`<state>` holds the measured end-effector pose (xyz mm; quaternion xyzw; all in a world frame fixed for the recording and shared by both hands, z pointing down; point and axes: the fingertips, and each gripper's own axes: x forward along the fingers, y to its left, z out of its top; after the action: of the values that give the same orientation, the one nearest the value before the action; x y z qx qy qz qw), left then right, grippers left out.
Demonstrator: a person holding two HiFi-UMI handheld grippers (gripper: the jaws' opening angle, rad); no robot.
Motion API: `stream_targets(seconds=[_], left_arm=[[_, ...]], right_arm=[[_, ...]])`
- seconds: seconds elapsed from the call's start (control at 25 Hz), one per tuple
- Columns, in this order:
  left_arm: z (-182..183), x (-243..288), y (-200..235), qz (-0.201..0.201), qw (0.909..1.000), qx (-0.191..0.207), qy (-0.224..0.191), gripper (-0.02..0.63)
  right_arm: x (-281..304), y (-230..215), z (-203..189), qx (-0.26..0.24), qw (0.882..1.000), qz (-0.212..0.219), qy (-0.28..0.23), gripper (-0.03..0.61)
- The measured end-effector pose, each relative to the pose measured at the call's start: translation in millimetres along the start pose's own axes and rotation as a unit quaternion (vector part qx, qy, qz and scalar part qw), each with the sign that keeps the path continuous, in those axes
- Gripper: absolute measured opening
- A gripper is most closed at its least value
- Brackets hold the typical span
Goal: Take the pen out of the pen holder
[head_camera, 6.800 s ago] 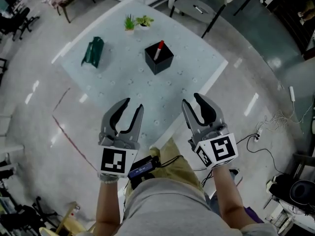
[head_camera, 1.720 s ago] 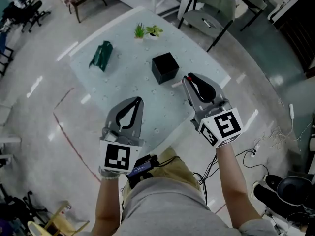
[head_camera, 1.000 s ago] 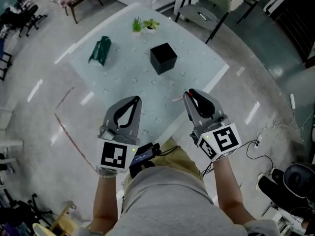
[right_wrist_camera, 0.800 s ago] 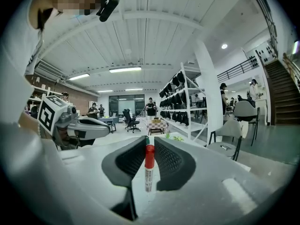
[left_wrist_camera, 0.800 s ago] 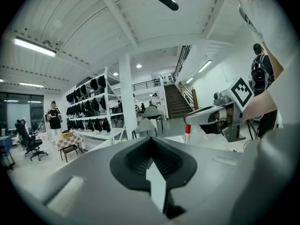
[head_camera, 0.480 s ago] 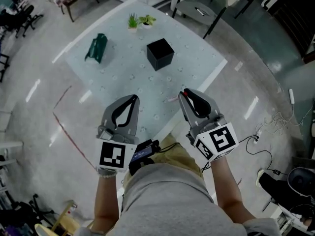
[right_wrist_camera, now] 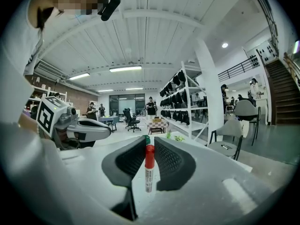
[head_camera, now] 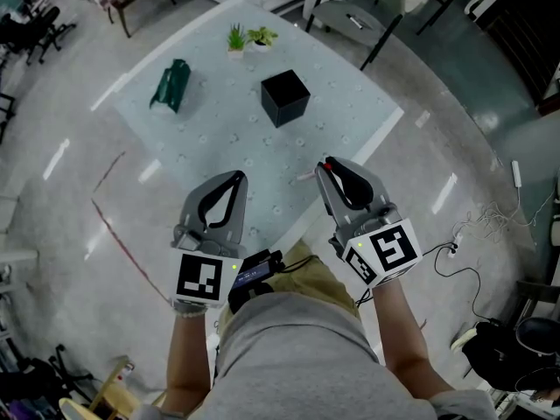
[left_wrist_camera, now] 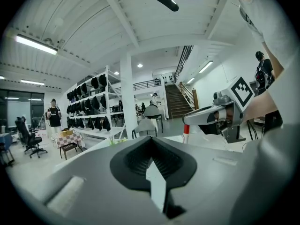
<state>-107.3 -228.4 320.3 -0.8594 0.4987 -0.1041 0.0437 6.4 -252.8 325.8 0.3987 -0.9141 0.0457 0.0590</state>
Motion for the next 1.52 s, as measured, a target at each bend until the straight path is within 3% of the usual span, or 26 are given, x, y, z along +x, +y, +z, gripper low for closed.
stream_targets(seconds=[1.52], left_arm=[[-4.4, 1.4, 3.0, -0.001, 1.0, -0.001, 0.004, 0.005]], right_arm=[[3.1, 5.5, 4.6, -0.01, 1.0, 0.009, 0.001, 0.055]])
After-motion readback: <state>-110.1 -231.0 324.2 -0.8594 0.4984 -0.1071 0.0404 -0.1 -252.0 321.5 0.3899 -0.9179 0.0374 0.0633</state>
